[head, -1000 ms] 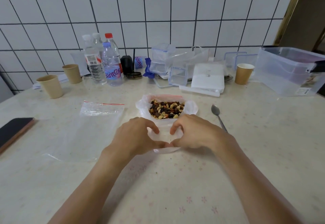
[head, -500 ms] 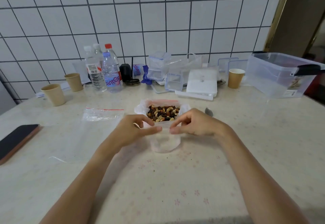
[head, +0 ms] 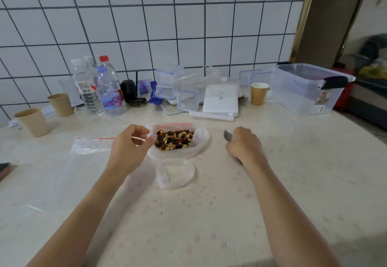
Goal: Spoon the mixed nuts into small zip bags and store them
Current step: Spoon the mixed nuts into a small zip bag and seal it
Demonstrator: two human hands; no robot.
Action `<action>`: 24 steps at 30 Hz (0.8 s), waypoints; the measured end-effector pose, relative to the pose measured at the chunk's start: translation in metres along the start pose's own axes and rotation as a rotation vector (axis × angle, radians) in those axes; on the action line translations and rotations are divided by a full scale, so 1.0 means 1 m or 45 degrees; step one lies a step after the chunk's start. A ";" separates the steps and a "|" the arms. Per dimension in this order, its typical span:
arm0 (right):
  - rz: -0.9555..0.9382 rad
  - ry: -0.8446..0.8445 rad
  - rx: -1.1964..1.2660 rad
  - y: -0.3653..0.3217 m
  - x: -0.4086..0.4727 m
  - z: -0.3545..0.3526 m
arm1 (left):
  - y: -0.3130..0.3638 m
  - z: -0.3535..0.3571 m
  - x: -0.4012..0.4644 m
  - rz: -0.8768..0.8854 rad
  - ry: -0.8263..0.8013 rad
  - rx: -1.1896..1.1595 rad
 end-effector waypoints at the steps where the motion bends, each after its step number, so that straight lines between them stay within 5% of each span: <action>1: -0.017 -0.017 0.002 -0.001 0.000 0.001 | 0.003 0.002 0.001 0.019 -0.010 0.017; 6: -0.115 -0.036 0.152 -0.008 0.001 -0.009 | 0.013 0.011 0.006 0.126 -0.027 0.103; 11: -0.363 -0.093 0.868 -0.049 -0.016 -0.026 | 0.021 0.014 0.015 0.278 -0.007 0.237; 24: -0.541 -0.568 1.230 -0.092 -0.042 -0.002 | -0.025 0.034 0.025 0.034 -0.145 0.170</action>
Point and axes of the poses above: each hand's wrist, its own x-axis towards the middle knuckle, its own z-axis out of the palm, y = z × x, the point moved 10 cm from there along x, towards the middle knuckle, and after that the axes turned 9 degrees about -x, right-handed, at the moved point
